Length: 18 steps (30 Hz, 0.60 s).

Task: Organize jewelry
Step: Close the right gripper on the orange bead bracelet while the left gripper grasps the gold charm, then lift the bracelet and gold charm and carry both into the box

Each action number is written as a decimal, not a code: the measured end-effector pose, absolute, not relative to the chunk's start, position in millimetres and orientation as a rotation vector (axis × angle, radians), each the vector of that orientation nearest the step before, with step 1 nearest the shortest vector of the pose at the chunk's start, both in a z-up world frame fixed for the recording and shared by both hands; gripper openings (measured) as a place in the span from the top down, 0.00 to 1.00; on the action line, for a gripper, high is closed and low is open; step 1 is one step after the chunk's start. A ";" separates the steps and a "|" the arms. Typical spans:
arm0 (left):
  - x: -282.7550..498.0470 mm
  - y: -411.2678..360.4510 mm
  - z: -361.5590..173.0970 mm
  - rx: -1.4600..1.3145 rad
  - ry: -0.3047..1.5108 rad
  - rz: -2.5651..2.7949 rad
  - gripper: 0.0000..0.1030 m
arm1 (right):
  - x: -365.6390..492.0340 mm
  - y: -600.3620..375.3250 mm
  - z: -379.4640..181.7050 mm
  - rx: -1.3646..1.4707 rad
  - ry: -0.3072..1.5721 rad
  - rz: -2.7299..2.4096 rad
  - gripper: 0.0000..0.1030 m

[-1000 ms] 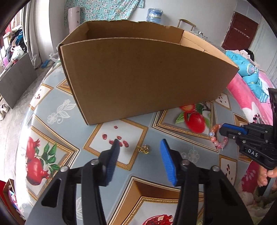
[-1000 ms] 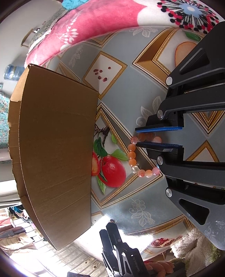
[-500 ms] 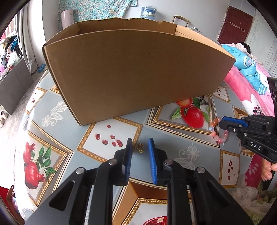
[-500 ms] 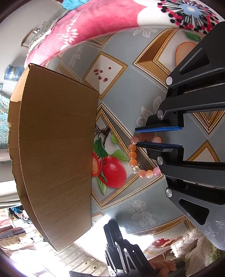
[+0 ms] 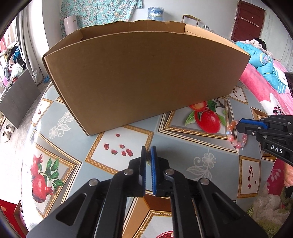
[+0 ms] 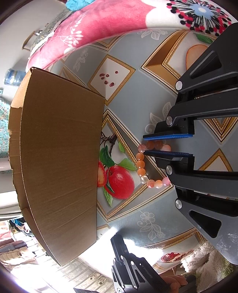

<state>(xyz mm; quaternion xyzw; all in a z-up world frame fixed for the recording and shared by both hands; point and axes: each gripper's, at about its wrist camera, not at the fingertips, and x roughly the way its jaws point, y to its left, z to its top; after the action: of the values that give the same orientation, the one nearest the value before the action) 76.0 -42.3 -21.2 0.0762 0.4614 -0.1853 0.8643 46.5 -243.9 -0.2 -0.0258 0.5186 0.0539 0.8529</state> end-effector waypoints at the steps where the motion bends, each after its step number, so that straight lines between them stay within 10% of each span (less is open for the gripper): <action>1: 75.3 -41.6 -20.7 0.160 0.967 -0.388 0.96 | 46.8 -244.0 -0.1 -0.055 1.091 0.114 0.91; 18: 76.6 -50.0 -22.2 0.187 0.985 -0.372 0.96 | 50.4 -245.7 2.0 -0.057 1.092 0.110 0.90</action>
<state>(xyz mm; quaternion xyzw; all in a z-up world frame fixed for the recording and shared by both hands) 76.6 -50.0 -22.2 0.0889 0.4695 -0.1774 0.8604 50.4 -245.7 2.0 -0.0270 0.5191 0.0525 0.8526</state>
